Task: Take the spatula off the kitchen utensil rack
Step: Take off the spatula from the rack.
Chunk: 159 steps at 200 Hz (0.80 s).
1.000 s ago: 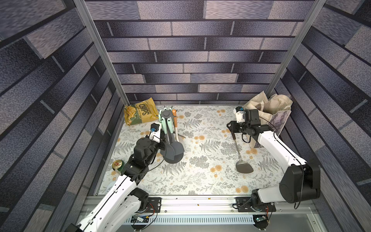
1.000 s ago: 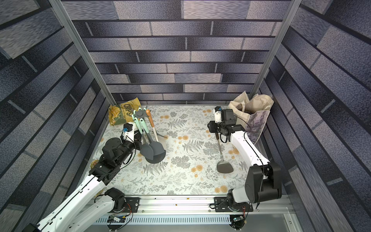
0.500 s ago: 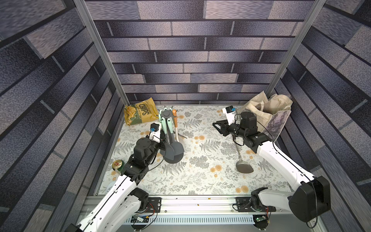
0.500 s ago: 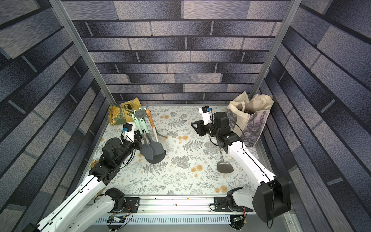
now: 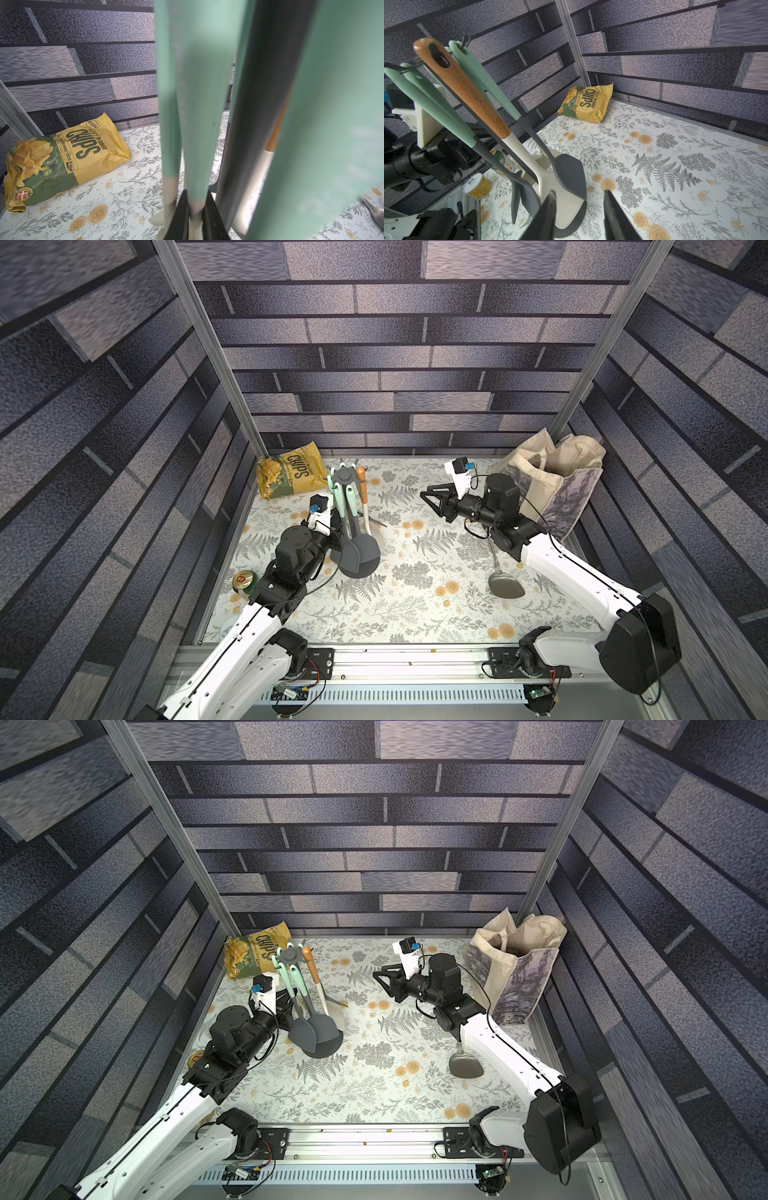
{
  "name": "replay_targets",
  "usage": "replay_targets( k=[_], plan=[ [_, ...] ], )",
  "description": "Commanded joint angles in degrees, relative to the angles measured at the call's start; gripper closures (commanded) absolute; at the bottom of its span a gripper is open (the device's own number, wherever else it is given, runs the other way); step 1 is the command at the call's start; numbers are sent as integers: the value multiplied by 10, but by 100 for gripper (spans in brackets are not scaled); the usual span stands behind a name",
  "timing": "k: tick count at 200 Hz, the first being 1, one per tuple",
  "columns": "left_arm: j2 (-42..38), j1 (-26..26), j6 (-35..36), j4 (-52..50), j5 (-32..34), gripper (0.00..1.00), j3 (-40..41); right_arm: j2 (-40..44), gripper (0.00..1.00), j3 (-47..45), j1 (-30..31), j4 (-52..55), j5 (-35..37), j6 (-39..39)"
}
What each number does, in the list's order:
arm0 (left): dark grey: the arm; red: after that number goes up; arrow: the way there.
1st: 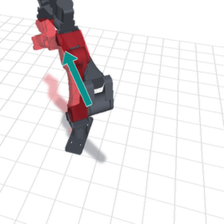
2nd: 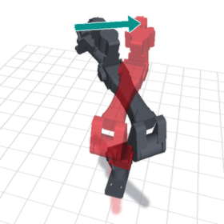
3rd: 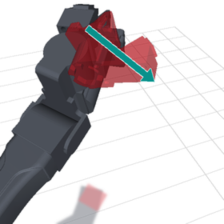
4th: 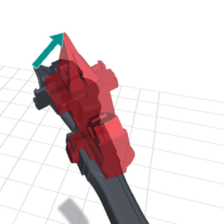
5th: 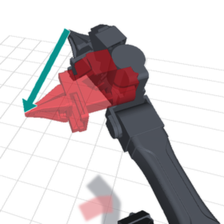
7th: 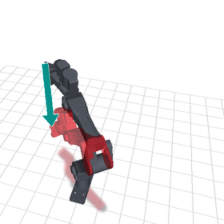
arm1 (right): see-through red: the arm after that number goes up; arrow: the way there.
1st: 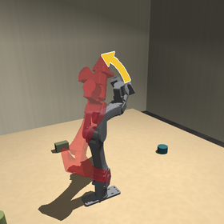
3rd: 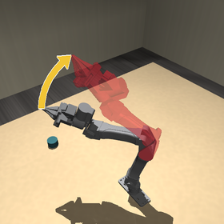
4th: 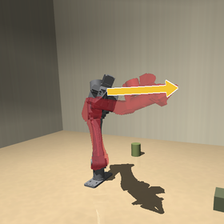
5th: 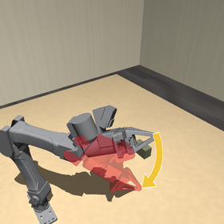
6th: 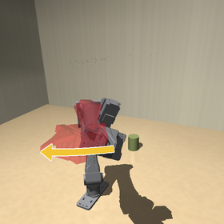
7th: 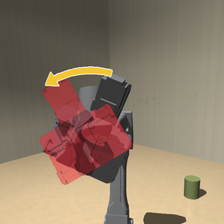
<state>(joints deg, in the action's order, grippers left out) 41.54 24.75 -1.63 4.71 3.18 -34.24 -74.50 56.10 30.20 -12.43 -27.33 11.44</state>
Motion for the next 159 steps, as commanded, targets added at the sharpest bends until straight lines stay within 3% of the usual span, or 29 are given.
replay_targets(
  k=[1, 159],
  plan=[
    [-21, 2, -14, 42, 3, 90, -3, -15, 61, 10, 12, -45, -11, 12],
    [-17, 2, -10, 41, 7, 90, 12, -61, 57, 67, 136, -112, -8, 22]
  ],
)
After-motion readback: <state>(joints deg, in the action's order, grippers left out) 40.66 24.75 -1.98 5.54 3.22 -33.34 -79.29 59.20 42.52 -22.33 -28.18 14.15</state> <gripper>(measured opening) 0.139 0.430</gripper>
